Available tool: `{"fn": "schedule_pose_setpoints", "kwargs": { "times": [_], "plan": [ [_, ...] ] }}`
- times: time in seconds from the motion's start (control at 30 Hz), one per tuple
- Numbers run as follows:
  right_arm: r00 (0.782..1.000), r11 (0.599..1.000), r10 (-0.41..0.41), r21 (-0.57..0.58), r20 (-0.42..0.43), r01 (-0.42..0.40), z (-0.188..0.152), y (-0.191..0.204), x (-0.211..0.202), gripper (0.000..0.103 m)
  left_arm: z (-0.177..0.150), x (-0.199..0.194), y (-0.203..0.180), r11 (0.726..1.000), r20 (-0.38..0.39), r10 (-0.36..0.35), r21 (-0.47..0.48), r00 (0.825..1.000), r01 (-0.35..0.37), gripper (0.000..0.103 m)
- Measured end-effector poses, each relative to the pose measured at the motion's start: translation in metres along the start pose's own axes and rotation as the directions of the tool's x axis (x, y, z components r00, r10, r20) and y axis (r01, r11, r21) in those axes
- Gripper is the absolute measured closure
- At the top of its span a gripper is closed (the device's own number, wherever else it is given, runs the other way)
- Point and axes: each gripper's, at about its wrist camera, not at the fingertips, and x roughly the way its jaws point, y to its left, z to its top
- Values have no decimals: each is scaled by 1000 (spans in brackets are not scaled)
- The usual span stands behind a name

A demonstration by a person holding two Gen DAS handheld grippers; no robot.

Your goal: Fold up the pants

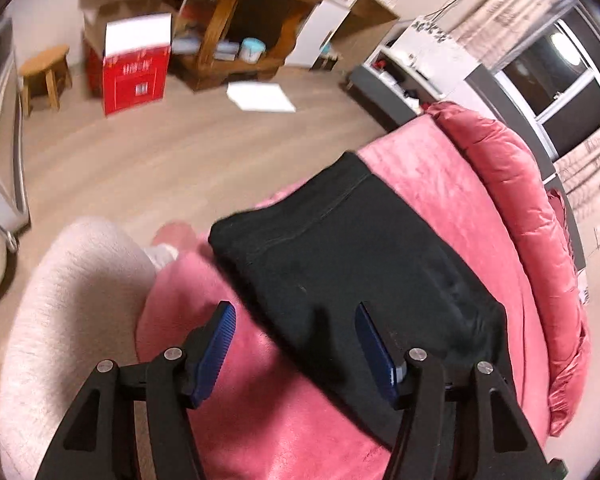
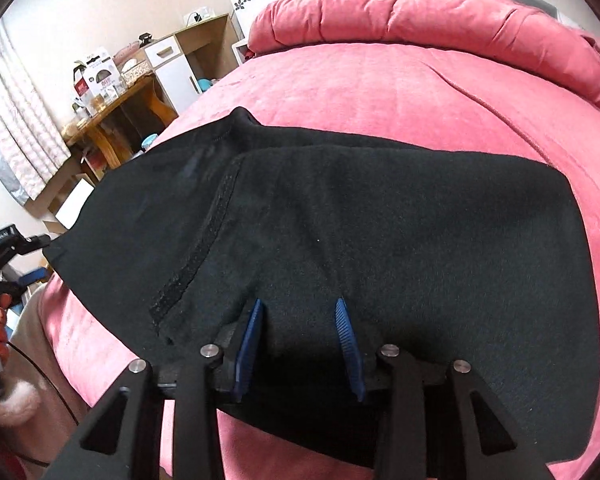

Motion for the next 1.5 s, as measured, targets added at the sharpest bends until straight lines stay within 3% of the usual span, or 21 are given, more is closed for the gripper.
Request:
{"fn": "schedule_pose_setpoints", "kwargs": {
  "times": [0.1, 0.3, 0.37, 0.43, 0.53, 0.63, 0.83, 0.97, 1.17, 1.27, 1.37, 1.5],
  "plan": [
    [1000, 1000, 2, 2, 2, -2, 2, -2, -3, 63, 5, 19, 9, 999, -50, -17, -53, 999, 15, 40],
    [1000, 1000, 4, 9, 4, -4, 2, -3, -4, 63, 22, 40, 15, 988, -70, -108, -121, 992, 99, 42],
    [1000, 1000, 5, 8, 4, -5, 2, -4, -4, 63, 26, 43, 20, 982, -66, -122, -154, 990, 111, 49],
    [1000, 1000, 5, 7, 4, -5, 2, -4, -4, 63, 27, 47, 22, 983, -68, -103, -160, 992, 91, 71],
    [1000, 1000, 6, 10, 5, -6, 2, -5, -4, 63, 26, 40, 16, 992, -48, -85, -96, 995, 80, 84],
    [1000, 1000, 2, 10, 5, -2, 2, -3, -5, 63, 24, 24, -7, 998, 20, -45, 42, 999, 44, 87],
    [999, 997, 45, 54, 10, -45, 4, -7, -11, 58, 18, -20, -65, 955, 158, -127, 287, 979, 77, 88],
    [996, 987, 81, 133, 45, -86, 4, -22, -26, 57, 10, -47, -106, 890, 190, -225, 439, 956, 122, 88],
    [995, 964, 76, 248, 69, -90, -2, -50, -44, 57, -13, -79, -166, 759, 161, -368, 621, 916, 196, 88],
    [992, 940, 74, 325, 107, -105, -2, -71, -59, 57, -31, -92, -195, 663, 99, -420, 713, 902, 230, 88],
    [987, 920, 73, 373, 140, -121, -2, -86, -71, 57, -56, -99, -225, 539, 35, -461, 805, 887, 248, 88],
    [983, 910, 63, 395, 173, -127, -5, -97, -85, 57, -86, -109, -253, 407, -35, -497, 873, 867, 269, 88]
  ]
}}
